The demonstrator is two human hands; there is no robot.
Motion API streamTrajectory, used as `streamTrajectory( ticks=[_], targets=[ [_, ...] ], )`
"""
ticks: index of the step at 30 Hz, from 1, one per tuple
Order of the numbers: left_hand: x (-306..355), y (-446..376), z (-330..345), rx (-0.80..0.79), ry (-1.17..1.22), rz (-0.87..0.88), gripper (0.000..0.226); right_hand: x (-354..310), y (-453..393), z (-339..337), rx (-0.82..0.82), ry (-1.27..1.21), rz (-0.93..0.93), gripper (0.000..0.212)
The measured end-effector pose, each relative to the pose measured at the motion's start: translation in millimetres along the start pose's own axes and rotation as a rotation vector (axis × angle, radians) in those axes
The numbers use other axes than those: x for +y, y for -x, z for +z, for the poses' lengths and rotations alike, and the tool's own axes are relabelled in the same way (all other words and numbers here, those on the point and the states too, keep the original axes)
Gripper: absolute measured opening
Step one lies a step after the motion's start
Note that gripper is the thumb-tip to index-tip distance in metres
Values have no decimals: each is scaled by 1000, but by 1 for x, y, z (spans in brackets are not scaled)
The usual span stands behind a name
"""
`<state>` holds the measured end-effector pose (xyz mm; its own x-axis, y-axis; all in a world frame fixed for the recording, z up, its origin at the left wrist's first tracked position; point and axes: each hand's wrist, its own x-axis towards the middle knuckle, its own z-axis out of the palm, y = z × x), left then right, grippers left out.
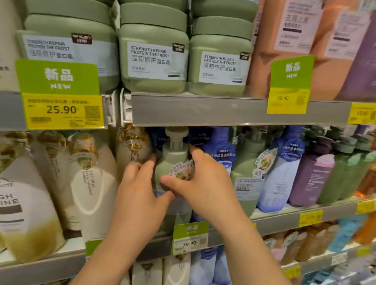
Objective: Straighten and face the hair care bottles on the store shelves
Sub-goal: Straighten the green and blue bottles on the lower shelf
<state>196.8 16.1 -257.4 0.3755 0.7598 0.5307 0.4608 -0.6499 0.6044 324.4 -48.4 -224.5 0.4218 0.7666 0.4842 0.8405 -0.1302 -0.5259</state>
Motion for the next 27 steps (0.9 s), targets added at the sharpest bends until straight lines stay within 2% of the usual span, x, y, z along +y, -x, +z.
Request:
streamTrajectory(
  ticks=[4, 7, 11, 17, 22, 27],
  targets=[
    [-5, 4, -4, -23, 103, 43, 68, -1, 8, -7, -69, -34, -17, 64],
    [-7, 7, -7, -56, 144, 39, 72, -3, 17, -8, -126, -158, 25, 70],
    [-8, 20, -13, -36, 138, 109, 81, -8, 29, -9, -90, -274, 28, 71],
    [-3, 44, -25, -14, 49, 241, 81, -7, 56, -11, -23, -501, 59, 77],
    [16, 50, -35, 48, 104, 389, 68, -4, 73, -36, 48, -637, 31, 66],
    [55, 56, -14, 7, 164, 391, 70, 23, 82, -77, 31, -674, 28, 67]
  ],
)
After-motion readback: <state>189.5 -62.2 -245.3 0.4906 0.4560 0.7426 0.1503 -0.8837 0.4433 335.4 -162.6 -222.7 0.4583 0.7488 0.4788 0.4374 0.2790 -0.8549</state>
